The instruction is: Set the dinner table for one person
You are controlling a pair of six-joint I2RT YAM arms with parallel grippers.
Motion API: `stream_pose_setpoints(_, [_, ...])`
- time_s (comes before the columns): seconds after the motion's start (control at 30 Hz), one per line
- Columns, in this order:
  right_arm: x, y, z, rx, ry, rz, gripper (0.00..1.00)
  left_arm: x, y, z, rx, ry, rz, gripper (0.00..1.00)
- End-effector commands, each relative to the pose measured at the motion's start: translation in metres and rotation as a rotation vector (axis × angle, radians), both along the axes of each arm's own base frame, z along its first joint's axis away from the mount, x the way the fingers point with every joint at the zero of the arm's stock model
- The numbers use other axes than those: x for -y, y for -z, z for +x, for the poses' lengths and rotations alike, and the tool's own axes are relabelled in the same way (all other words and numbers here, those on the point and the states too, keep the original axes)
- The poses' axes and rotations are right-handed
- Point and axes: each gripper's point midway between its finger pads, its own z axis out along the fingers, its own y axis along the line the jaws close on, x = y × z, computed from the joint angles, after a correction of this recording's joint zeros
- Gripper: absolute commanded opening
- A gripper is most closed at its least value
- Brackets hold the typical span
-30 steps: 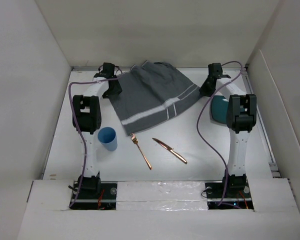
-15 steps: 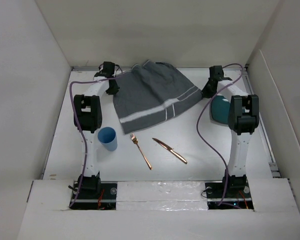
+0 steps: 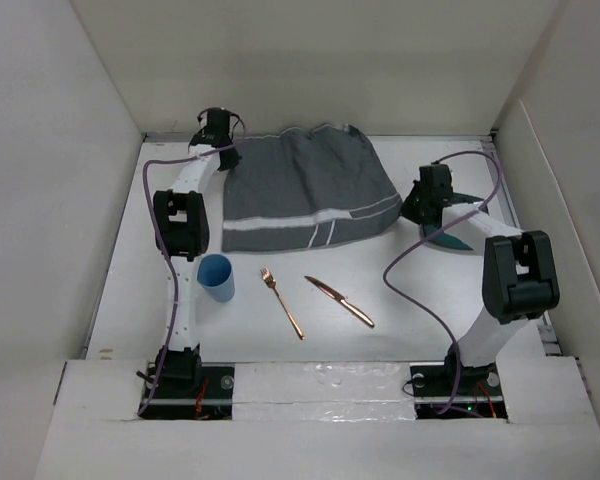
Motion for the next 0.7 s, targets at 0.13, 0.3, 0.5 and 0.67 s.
stream_pose_setpoints(0.13, [-0.014,0.005,-0.04,0.088,-0.024,0.038,0.0,0.002,-0.096,0.038,0.257,-0.003,-0.056,0.0])
stream_pose_setpoints(0.3, [-0.025,0.011,-0.047,0.088,-0.062,0.053,0.0,0.0,-0.114,0.042,0.312,0.002,-0.038,0.0])
stream_pose_setpoints(0.5, [-0.035,0.006,-0.041,0.097,-0.1,0.064,0.0,-0.01,-0.091,0.028,0.215,0.003,0.032,0.57])
stream_pose_setpoints(0.67, [-0.036,-0.006,-0.047,0.133,-0.101,0.061,0.0,-0.025,-0.104,0.0,0.189,-0.05,0.077,0.76])
